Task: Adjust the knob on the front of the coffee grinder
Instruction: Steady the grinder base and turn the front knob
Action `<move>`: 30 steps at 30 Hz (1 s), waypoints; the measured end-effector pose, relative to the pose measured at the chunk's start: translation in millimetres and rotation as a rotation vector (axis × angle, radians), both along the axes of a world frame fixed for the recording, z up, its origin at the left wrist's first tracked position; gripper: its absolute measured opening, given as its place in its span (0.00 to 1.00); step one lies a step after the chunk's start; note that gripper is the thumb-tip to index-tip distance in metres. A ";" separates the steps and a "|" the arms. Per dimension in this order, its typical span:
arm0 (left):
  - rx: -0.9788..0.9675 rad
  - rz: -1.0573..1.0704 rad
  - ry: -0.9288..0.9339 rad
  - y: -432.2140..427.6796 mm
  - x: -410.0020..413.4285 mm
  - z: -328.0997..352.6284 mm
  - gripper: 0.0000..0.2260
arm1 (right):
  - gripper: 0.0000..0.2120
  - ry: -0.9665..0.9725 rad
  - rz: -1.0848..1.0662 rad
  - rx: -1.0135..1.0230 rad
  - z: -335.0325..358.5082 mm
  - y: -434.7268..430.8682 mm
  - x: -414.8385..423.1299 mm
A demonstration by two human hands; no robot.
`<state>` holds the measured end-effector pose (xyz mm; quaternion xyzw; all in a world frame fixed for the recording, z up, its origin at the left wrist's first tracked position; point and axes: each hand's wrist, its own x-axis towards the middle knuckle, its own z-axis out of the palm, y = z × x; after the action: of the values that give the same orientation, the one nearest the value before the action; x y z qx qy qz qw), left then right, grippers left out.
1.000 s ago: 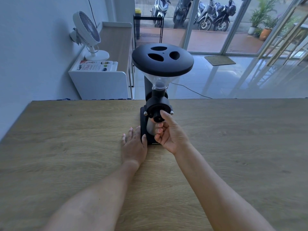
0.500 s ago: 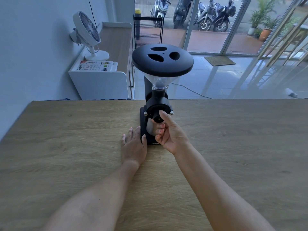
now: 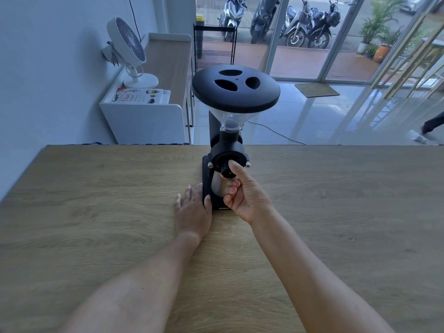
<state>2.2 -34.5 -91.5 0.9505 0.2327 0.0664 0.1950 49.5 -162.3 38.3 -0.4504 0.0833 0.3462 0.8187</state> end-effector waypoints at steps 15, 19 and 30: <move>-0.014 0.008 -0.011 0.4 0.8 -1.0 0.24 | 0.16 -0.006 0.117 0.019 -0.9 -3.9 0.4; -0.019 0.005 -0.005 -0.5 -0.1 1.7 0.24 | 0.23 0.002 0.157 0.078 -0.6 -3.1 -4.2; -0.016 -0.004 0.010 -1.5 -1.5 7.6 0.25 | 0.21 0.019 0.111 0.168 -2.7 0.4 -6.2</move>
<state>0.8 -36.0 -83.9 0.9497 0.2321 0.0596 0.2015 43.3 -161.9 35.6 -0.3807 0.0365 0.4008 0.8325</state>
